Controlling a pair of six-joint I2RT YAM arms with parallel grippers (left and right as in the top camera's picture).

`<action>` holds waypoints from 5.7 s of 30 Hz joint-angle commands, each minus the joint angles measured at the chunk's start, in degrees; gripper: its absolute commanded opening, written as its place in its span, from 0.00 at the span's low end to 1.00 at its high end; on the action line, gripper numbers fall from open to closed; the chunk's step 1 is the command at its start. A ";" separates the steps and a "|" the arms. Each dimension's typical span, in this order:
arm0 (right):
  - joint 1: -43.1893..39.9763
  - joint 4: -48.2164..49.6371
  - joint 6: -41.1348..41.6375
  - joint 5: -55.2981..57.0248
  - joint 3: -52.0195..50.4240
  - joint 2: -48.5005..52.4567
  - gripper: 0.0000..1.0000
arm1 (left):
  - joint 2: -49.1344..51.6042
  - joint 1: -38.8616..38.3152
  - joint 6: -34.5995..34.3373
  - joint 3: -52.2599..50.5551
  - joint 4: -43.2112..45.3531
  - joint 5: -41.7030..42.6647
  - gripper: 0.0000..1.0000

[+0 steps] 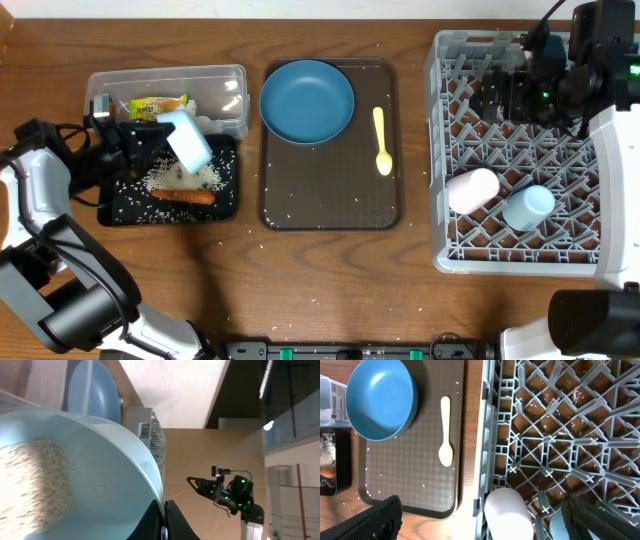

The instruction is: Sort waste into correct bins and load items into the dishwasher rack

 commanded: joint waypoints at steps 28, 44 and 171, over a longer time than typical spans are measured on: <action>-0.15 -0.24 0.55 0.13 0.79 -0.72 0.99 | 0.00 1.99 -4.00 -0.07 -2.64 3.78 0.06; -0.15 -0.13 0.55 0.15 0.79 -0.72 0.99 | -0.66 1.88 -4.20 -0.07 -6.01 3.72 0.06; 20.31 16.79 13.90 5.75 0.79 6.82 0.93 | 26.51 -54.21 -26.58 51.65 -15.72 -88.28 0.76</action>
